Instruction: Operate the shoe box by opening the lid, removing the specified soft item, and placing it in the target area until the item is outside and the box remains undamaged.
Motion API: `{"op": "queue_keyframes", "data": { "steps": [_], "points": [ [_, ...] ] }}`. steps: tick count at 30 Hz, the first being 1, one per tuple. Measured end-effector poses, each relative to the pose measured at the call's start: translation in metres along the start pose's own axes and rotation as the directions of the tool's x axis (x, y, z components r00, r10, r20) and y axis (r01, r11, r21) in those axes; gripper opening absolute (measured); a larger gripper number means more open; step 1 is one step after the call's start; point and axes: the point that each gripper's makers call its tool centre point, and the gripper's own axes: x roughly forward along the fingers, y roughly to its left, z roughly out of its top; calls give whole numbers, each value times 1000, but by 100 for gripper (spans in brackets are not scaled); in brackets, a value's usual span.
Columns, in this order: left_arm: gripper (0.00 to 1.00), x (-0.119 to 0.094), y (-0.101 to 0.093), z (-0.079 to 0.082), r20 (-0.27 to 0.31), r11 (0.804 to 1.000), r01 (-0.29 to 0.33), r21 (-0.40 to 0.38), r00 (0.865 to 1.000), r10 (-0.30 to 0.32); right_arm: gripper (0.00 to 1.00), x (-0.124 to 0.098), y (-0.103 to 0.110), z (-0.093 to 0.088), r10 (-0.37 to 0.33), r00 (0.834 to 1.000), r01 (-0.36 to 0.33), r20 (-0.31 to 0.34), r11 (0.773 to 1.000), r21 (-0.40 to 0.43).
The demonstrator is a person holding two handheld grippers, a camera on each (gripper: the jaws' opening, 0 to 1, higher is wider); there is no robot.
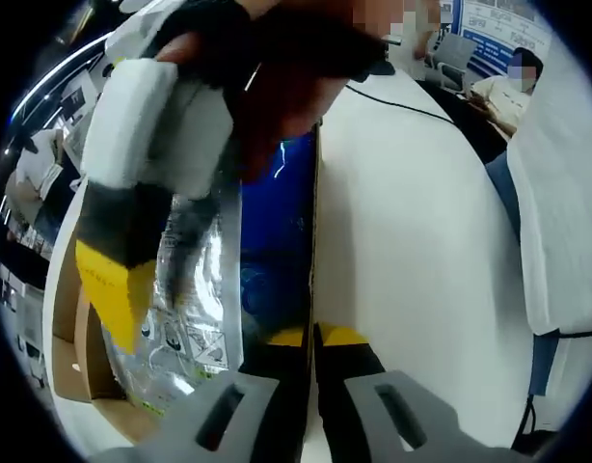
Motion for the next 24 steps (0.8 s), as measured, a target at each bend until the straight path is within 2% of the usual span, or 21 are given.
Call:
{"op": "queue_keyframes", "data": {
  "steps": [6, 7, 8, 12, 15, 21, 24],
  "points": [
    [1, 0, 1, 0, 0, 1000, -1, -4, 1000, 1, 12, 4, 5, 1, 16, 1000, -16, -11, 1000, 6],
    [1, 0, 1, 0, 1, 1000, -2, -3, 1000, 2, 7, 3, 2, -2, 2, 1000, -2, -28, 1000, 2],
    [1, 0, 1, 0, 0, 1000, -2, -2, 1000, 2, 6, 1, -3, -3, -27, 999, 27, -40, 1000, -4],
    [1, 0, 1, 0, 1, 1000, 2, -4, 1000, -2, 1, -5, -2, 2, -18, 1000, 19, -16, 999, 51],
    [1, 1, 1, 1, 1, 1000, 1, -3, 1000, -1, 1, -10, 0, 3, -25, 1000, 26, -15, 999, 41],
    [1, 2, 1, 1, 2, 1000, -2, -1, 1000, 2, 0, -35, 0, 16, -77, 997, 77, 6, 997, 20],
    [1, 2, 1, 1, 3, 1000, -1, 1, 1000, 1, 0, -53, 0, 25, -96, 995, 96, 39, 995, 2]
  ]
}}
